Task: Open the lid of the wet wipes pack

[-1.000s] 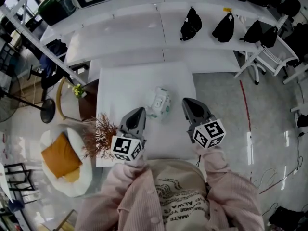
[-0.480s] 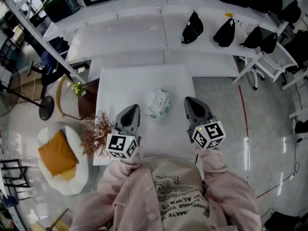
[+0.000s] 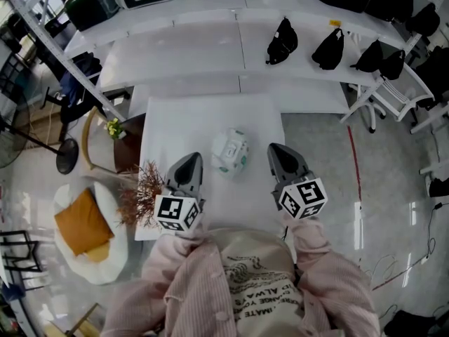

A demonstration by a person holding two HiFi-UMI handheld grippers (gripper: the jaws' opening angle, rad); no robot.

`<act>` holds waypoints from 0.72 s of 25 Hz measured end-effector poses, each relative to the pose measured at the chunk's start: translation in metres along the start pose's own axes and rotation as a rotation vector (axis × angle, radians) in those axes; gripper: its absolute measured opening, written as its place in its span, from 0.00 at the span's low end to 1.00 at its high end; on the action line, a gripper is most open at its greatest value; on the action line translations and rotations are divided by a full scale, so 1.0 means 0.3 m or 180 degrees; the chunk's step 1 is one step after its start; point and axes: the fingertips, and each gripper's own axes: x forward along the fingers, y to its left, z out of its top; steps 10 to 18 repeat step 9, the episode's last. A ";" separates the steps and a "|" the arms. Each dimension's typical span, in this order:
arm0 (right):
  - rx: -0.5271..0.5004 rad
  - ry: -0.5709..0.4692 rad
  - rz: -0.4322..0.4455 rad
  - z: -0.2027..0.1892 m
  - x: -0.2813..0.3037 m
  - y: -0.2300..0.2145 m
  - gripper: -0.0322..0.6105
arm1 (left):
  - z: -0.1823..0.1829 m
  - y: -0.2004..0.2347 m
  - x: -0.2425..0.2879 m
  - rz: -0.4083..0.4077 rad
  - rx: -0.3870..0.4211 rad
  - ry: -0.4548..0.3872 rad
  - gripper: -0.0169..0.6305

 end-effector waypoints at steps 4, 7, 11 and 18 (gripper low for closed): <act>0.0013 0.0014 -0.0003 -0.009 -0.005 0.003 0.05 | -0.007 0.000 -0.009 0.0012 -0.0007 0.0005 0.03; 0.0018 0.0019 0.0000 -0.004 -0.003 0.005 0.05 | -0.003 0.004 -0.014 0.0026 -0.0011 0.0017 0.03; 0.0021 0.0028 0.0009 -0.001 -0.001 0.009 0.05 | 0.001 0.008 -0.018 0.0037 -0.0013 0.0025 0.03; 0.0021 0.0028 0.0009 -0.001 -0.001 0.009 0.05 | 0.001 0.008 -0.018 0.0037 -0.0013 0.0025 0.03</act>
